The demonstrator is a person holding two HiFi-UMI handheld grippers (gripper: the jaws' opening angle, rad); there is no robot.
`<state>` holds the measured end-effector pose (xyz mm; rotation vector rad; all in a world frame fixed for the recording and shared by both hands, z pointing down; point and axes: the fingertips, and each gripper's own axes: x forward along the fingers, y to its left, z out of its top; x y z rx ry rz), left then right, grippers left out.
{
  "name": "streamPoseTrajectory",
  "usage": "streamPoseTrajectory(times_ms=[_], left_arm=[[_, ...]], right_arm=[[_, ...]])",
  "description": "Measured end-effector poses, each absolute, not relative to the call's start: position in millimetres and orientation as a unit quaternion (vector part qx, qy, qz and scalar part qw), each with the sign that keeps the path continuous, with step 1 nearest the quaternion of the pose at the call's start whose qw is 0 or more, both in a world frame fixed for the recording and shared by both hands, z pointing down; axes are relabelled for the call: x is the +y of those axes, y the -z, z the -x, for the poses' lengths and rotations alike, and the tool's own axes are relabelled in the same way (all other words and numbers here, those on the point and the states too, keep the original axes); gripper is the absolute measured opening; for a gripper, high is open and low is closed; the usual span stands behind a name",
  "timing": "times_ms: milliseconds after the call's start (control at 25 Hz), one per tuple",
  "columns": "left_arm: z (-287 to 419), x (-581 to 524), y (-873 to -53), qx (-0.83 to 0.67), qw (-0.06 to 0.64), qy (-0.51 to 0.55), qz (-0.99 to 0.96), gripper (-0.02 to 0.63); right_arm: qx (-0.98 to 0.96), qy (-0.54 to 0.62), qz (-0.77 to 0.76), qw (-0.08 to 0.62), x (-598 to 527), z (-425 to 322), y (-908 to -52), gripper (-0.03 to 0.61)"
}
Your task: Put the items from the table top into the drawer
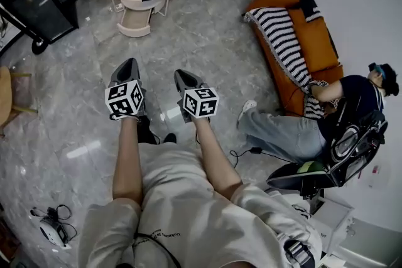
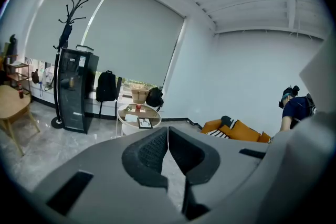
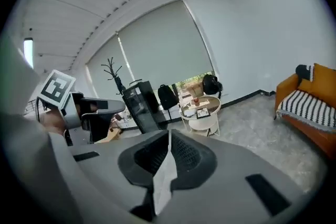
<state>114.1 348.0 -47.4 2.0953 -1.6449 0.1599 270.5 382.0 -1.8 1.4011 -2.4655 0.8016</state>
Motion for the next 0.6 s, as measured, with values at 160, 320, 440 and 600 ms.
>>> streamPoseTrajectory(times_ms=[160,320,440,600], left_arm=[[-99,307,63,-0.597,0.187,-0.092,-0.774,0.023],[-88,270,73,-0.588,0.169,-0.097,-0.785,0.023],[-75,245,71,-0.579,0.156,-0.11,-0.792,0.023],[-54,212,68,-0.567,0.084,-0.176,-0.8,0.023]], right_arm=[[-0.849,-0.249,-0.452,0.11,347,-236,14,0.042],[-0.849,-0.252,-0.449,0.117,311,-211,16,0.043],[-0.848,-0.251,-0.451,0.123,284,-191,16,0.043],[-0.843,-0.25,-0.456,0.134,254,-164,11,0.043]])
